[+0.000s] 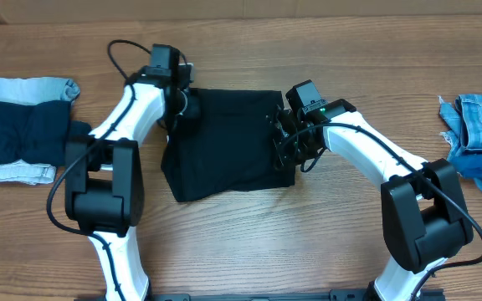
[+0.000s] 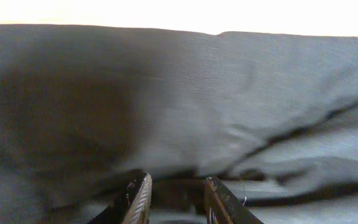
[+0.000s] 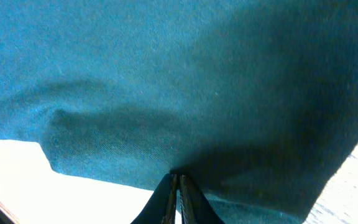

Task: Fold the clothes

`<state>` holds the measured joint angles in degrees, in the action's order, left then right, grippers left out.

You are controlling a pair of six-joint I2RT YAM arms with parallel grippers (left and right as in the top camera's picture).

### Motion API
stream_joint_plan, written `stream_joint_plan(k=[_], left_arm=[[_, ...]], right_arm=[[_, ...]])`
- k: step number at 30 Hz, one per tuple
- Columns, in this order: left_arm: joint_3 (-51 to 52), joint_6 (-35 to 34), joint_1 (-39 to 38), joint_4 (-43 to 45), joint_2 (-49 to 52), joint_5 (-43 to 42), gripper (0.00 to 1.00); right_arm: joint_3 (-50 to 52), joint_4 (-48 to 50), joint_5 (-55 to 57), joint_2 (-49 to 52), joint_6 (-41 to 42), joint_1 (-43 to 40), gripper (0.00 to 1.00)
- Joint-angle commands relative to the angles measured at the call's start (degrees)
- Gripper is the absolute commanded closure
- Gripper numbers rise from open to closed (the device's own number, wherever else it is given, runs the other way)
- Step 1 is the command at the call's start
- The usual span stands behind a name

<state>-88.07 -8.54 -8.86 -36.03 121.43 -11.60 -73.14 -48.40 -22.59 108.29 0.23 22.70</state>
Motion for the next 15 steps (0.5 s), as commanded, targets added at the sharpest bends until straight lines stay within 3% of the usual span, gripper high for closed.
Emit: stream_joint_plan(k=[1,6,11,13,15], left_arm=[[-0.1,1.8,-2.8,0.9,1.1,4.1,0.66],[0.2,1.8,-2.8,1.7,5.7,4.4,0.71],[0.1,2.8,-0.7,5.3,8.1,8.8,0.68],[-1.8,2.1,1.7,6.1,8.1,7.4,0.72],[-7.7,4.1,3.3,2.4,8.0,4.1,0.69]], right_arm=[[0.6,1.8,-0.8,0.8,-0.7,0.2,0.92],[0.6,0.9,1.9,7.5,-0.6,0.2,0.96],[0.6,-4.6,11.3,7.5,0.0,0.2,0.96],[0.6,-5.1,12.6,7.5,0.5,0.2,0.96],[0.5,-4.7,12.9,7.4,1.1,0.2,0.96]])
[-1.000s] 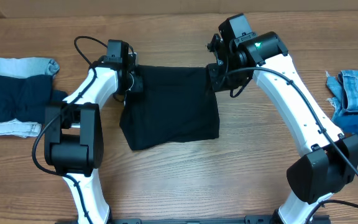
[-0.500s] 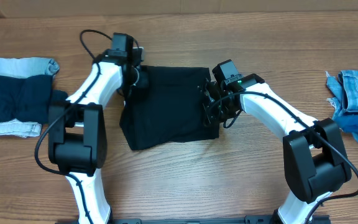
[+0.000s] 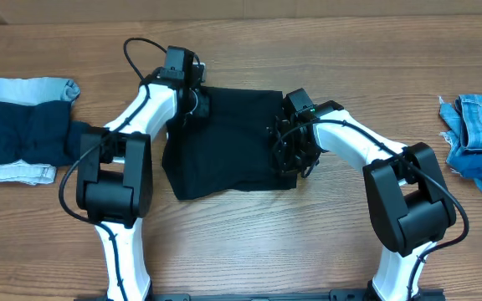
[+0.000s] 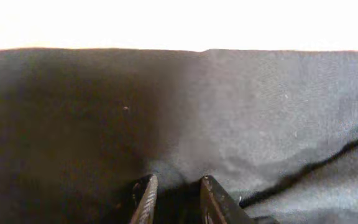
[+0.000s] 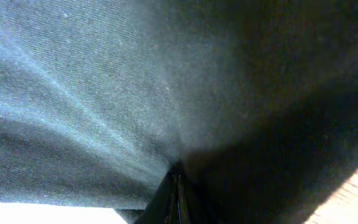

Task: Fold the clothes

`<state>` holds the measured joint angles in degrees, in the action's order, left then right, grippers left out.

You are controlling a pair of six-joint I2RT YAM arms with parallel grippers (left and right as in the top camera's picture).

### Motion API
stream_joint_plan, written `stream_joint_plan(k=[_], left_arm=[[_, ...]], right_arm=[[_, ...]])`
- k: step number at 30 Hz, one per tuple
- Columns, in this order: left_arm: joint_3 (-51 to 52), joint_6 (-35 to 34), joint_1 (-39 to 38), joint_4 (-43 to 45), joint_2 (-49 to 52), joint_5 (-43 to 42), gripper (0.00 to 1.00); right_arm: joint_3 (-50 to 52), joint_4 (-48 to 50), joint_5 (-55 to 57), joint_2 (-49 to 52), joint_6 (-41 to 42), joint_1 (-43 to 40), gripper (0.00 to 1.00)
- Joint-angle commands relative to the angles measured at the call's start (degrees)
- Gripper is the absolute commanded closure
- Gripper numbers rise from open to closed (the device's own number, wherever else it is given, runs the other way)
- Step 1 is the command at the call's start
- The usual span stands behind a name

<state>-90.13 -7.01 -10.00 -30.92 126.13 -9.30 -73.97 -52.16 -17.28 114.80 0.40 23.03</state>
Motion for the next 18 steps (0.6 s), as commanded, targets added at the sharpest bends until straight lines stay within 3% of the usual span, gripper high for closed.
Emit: stream_joint_plan(k=[1,4,6,8,9,11,13,18], left_arm=[[-9.4,2.8,4.7,-5.8,3.3,1.8,0.6],[-27.1,2.8,4.6,-21.4,3.3,1.7,0.32],[-35.6,2.8,4.6,-29.1,3.3,1.8,0.3],[-45.4,2.7,4.6,-39.1,3.3,1.7,0.31],[-50.2,2.7,4.4,-44.9,3.3,1.7,0.31],[-56.5,2.7,3.9,-54.6,3.3,1.7,0.28],[-57.2,0.9,3.9,-58.9,3.3,1.7,0.26],[-48.8,-0.7,1.4,-61.3,3.5,-3.2,0.38]], right_arm=[[1.1,-0.6,7.0,0.7,0.9,-0.2,0.96],[-0.6,0.6,3.9,-3.7,0.9,-0.2,0.96],[-1.0,0.3,2.7,-7.3,0.9,-0.2,0.95],[-1.2,0.5,1.4,-12.6,0.9,-0.2,0.88],[-1.5,0.9,0.9,-15.9,0.9,-0.3,0.76],[-2.6,2.3,0.9,-21.8,4.0,-1.2,0.23],[-2.7,3.7,0.9,-24.4,7.5,-3.1,0.13],[-2.6,3.7,-4.0,-22.1,9.0,-12.2,0.11]])
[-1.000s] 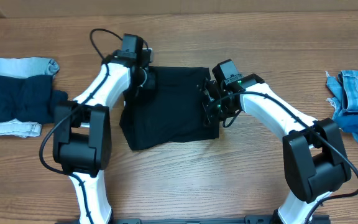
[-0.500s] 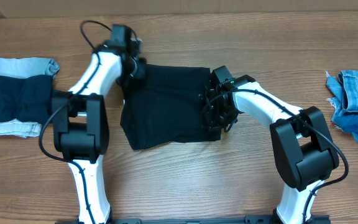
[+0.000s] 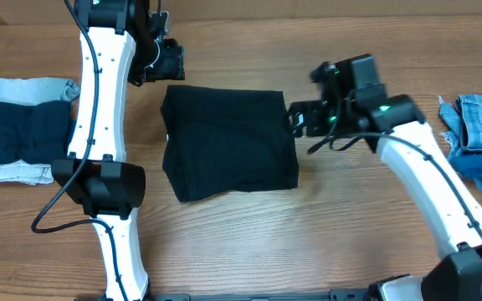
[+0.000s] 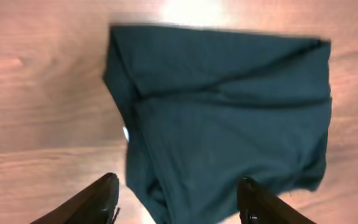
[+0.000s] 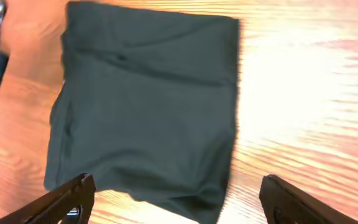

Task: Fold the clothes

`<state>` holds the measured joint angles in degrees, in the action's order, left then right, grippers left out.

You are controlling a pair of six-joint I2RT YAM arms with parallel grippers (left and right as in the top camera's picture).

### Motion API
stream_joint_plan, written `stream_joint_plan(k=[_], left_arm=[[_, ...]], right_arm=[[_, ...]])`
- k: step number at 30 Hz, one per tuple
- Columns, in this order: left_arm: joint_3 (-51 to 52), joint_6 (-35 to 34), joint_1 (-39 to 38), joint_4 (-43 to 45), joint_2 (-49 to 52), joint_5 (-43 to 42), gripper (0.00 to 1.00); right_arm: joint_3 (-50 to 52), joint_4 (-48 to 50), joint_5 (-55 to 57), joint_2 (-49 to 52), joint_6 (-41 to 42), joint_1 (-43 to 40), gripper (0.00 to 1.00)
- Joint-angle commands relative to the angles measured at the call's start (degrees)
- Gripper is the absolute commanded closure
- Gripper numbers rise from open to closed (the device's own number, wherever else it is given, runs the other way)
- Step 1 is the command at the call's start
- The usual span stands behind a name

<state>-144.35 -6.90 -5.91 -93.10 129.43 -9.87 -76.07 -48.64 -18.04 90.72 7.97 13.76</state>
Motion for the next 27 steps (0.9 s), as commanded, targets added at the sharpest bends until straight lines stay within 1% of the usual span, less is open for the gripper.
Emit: stream_joint_plan(k=[1,3,4,5,7,8,9,11,12,13,15,16,18,21,24,25,27], left_arm=[[8.1,-0.8,-4.6,1.9,0.2,-2.9,0.39],[13.7,-2.1,-9.4,6.4,0.2,-1.6,0.39],[16.1,-3.7,-11.1,8.7,0.2,-0.3,0.39],[19.6,-6.5,-13.0,11.5,0.2,1.4,0.43],[24.5,-9.4,-14.4,14.8,0.2,1.5,0.46],[28.3,-10.7,-15.0,17.4,0.2,1.5,0.47],[31.5,-11.6,-15.1,19.6,0.2,1.4,0.47],[36.2,-12.1,-15.1,22.4,0.2,1.3,0.48],[37.5,-12.0,-15.1,23.4,0.2,1.3,0.48],[38.4,-12.0,-15.1,24.4,0.2,1.5,0.46],[38.9,-11.7,-15.1,25.7,0.2,2.0,0.44],[39.0,-11.6,-15.1,25.9,0.2,2.8,0.43],[39.2,-10.6,-15.1,25.9,0.2,3.0,0.42],[39.2,-10.2,-15.1,26.0,0.2,3.0,0.41],[39.2,-9.8,-15.1,26.1,0.2,3.1,0.41],[39.2,-9.8,-15.1,26.1,0.2,3.1,0.41],[39.2,-9.8,-15.1,25.9,0.2,3.0,0.41]], right_arm=[[-0.5,0.1,-4.7,3.7,1.5,-4.7,0.12],[-0.5,-0.4,-7.0,7.4,1.5,-6.4,0.24],[-0.5,-0.8,-7.6,8.5,1.5,-6.5,0.27],[-0.5,-1.7,-7.8,10.4,1.5,-6.5,0.32],[-0.4,-2.4,-7.8,12.5,1.4,-6.4,0.32],[-0.4,-2.2,-7.8,14.2,0.5,-6.4,0.27],[-0.4,-1.7,-8.8,15.6,-2.0,-6.4,0.2],[-0.4,-0.5,-12.4,18.0,-8.0,-6.4,0.1],[-0.4,0.2,-13.4,19.8,-9.8,-6.4,0.08],[-0.4,1.1,-13.4,21.3,-10.0,-6.4,0.06],[-0.4,3.3,-14.7,24.2,-10.3,-6.4,0.05],[-0.4,4.2,-17.9,25.9,-11.9,-6.4,0.06],[-0.5,5.2,-22.7,28.9,-12.5,-6.3,0.09],[-0.5,6.4,-27.1,29.8,-12.5,-6.0,0.11],[-0.5,8.6,-27.7,29.9,-12.0,-4.1,0.11],[-0.4,9.8,-27.2,29.9,-10.9,-3.2,0.11],[-0.4,13.2,-23.5,29.9,-6.3,-2.0,0.14]])
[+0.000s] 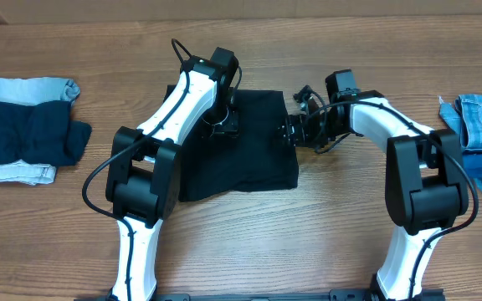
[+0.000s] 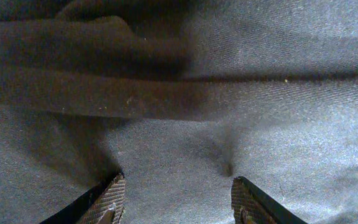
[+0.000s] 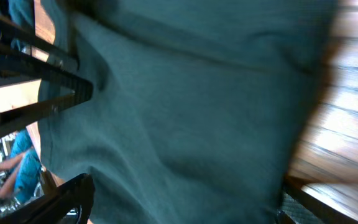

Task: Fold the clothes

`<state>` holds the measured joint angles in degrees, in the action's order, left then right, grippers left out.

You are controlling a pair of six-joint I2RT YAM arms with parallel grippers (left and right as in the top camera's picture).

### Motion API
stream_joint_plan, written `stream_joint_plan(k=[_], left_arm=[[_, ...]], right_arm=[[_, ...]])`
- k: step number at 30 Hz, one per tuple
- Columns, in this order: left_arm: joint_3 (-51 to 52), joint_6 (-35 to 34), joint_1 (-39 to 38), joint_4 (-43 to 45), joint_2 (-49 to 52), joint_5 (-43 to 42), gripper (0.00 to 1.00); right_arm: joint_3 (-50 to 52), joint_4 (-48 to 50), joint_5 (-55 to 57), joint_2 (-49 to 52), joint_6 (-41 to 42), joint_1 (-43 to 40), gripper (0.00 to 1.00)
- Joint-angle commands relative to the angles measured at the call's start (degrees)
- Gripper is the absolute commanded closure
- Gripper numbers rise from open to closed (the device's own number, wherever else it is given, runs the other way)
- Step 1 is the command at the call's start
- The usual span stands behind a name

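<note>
A black folded garment (image 1: pixel 249 163) lies flat in the middle of the table. My left gripper (image 1: pixel 223 121) is down on its far part, left of middle. In the left wrist view this gripper (image 2: pixel 178 202) is open wide, its fingertips (image 2: pixel 107 198) resting on dark cloth (image 2: pixel 229 93) with a fold line across it. My right gripper (image 1: pixel 294 132) sits at the garment's right edge. In the right wrist view the right gripper (image 3: pixel 185 208) is open too, with the cloth (image 3: pixel 185 106) spread between its jaws.
A stack of folded clothes (image 1: pixel 23 130), dark blue over light ones, sits at the left edge. Crumpled blue jeans (image 1: pixel 479 138) lie at the right edge. Bare wooden table (image 1: pixel 241 242) runs along the front.
Both grippers were open and raised clear of the garment, left beyond its far left corner, right off to its right. Now both are low on it, still open.
First both grippers were closed on the garment's cloth, left at the far left, right at the right side. Half a second later they held it slightly farther back. Then both were open and lifted away, the garment lying folded. Now they are down on it again.
</note>
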<state>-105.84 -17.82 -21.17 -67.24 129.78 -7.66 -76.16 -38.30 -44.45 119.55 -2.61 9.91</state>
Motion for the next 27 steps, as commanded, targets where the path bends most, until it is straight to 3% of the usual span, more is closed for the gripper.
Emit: stream_joint_plan(k=[1,3,7,12,15,18,23,26,27], left_arm=[[0.7,1.1,0.1,-0.1,-0.2,0.8,0.41],[0.7,1.1,0.2,-0.5,-0.2,0.8,0.41],[0.7,1.1,0.2,-1.1,-0.2,0.9,0.41],[0.7,1.2,0.2,-2.0,-0.2,2.8,0.43],[-0.3,2.2,0.7,-3.5,-0.3,7.0,0.48],[-3.3,2.2,3.3,-6.1,-3.2,9.1,0.51],[-5.8,2.9,8.5,-6.1,-12.8,11.6,0.3],[-5.7,2.8,10.8,-6.9,-13.0,11.7,0.28],[-5.7,2.8,11.5,-6.9,-13.0,11.7,0.19]], right_arm=[[-0.4,4.4,4.9,1.0,7.1,2.1,0.17],[-0.3,7.5,7.5,1.0,12.0,2.1,0.29],[-0.4,9.1,7.3,1.0,13.4,2.1,0.68],[-0.4,7.5,7.3,1.0,13.3,2.1,0.82],[-0.4,6.7,7.6,0.6,13.2,0.9,0.96],[-0.4,2.1,13.5,-1.8,13.0,-3.1,0.96],[-0.5,-7.0,30.5,-10.8,8.2,-10.3,0.96],[-1.3,-8.7,36.9,-15.9,8.1,-10.9,0.96],[-2.2,-9.5,36.5,-17.1,8.1,-10.8,0.96]])
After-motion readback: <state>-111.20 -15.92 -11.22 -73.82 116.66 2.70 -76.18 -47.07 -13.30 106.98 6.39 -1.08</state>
